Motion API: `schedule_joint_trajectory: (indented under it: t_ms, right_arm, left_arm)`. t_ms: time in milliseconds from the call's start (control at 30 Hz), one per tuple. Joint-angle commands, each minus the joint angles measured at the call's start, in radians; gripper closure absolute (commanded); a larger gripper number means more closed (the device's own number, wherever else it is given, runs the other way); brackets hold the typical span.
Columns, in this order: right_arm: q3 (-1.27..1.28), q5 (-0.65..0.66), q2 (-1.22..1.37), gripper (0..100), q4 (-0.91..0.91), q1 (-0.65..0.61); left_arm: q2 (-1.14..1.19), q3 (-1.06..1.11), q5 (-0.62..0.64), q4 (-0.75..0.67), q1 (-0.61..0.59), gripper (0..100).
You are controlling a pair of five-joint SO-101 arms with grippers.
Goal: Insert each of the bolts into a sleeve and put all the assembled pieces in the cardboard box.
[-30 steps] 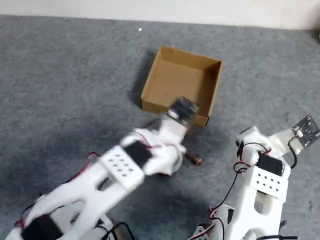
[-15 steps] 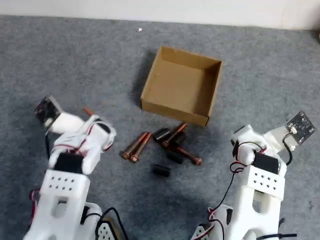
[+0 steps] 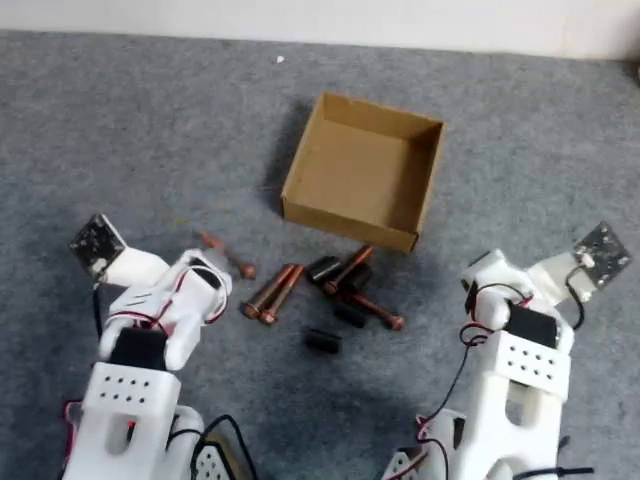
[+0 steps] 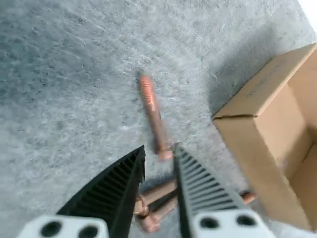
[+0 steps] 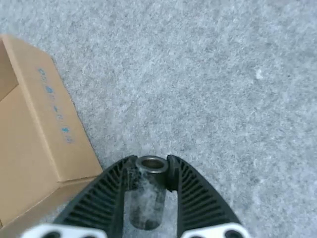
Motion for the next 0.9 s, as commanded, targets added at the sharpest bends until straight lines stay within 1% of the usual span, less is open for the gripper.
schedule_joint_trajectory:
  t_ms: [0,233,333,467,500,600,767,867]
  right_arm:
    - [-0.01,-0.012,-0.035,99.5,-0.025,-0.012]
    - [-0.013,-0.012,-0.03,99.5,-0.027,-0.013]
    - [-0.013,-0.012,-0.03,99.5,-0.027,-0.022]
    - [-0.01,-0.006,-0.03,99.5,-0.027,-0.054]
    - [-0.01,-0.006,-0.03,99.5,-0.028,-0.054]
    - [-0.007,-0.006,-0.03,99.5,-0.079,-0.056]
    - [0.045,-0.005,-0.028,99.5,-0.145,-0.07]
    - [0.061,-0.005,-0.03,99.5,-0.159,-0.093]
  left_arm:
    - [-0.01,-0.128,-0.186,0.11,-0.027,99]
    - [-0.005,-0.286,-0.761,0.244,-0.053,98]
    - [-0.005,-0.305,-0.977,0.252,-0.05,98]
    - [0.012,-0.305,-1.323,0.249,-0.044,97]
    - [0.033,-0.312,-1.373,0.247,-0.036,96]
    - [0.166,-0.357,-1.432,0.25,-0.03,95]
    - [0.51,-0.536,-1.587,0.252,-0.03,94]
    - [0.7,-0.656,-1.718,0.272,-0.03,88]
